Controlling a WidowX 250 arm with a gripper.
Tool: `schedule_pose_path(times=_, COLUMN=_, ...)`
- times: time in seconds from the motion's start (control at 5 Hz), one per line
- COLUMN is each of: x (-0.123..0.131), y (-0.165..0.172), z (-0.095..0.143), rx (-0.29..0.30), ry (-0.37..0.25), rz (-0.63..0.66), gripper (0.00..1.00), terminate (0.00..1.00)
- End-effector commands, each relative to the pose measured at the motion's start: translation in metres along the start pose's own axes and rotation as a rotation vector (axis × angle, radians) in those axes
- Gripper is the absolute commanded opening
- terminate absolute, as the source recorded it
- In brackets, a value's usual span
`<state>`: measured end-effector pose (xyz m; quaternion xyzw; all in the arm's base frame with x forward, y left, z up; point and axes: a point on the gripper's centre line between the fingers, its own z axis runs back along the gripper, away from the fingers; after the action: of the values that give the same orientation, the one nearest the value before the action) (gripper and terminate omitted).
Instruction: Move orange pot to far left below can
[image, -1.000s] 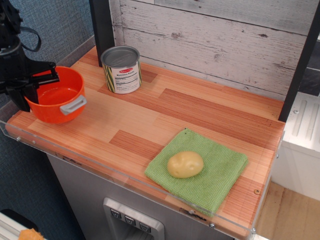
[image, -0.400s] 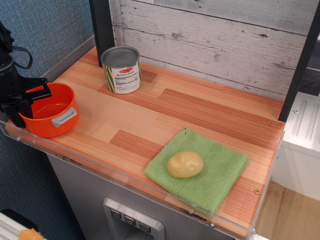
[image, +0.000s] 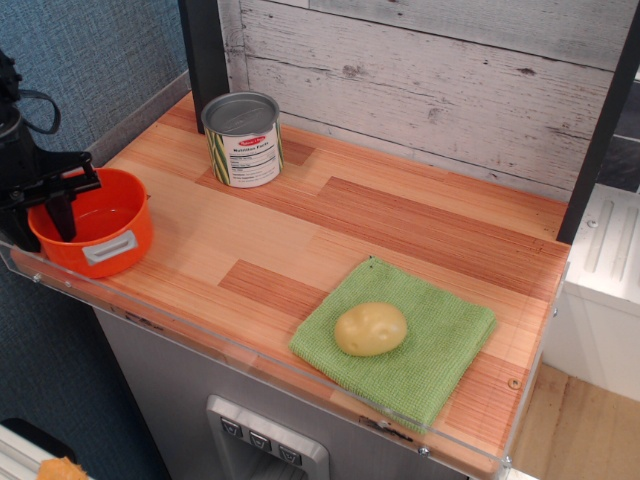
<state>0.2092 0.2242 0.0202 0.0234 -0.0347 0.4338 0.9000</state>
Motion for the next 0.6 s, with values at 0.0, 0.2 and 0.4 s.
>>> schedule_pose_path(times=0.0, x=0.010, y=0.010, z=0.036, rx=-0.015, ry=-0.070, rz=-0.002, gripper=1.00, terminate=0.00)
schedule_pose_path(times=0.2, x=0.007, y=0.005, z=0.056, rx=0.011, ry=-0.097, rz=-0.008, gripper=1.00, terminate=0.00)
schedule_pose_path(times=0.4, x=0.003, y=0.003, z=0.081, rx=0.066, ry=-0.123, rz=0.021, gripper=1.00, terminate=0.00)
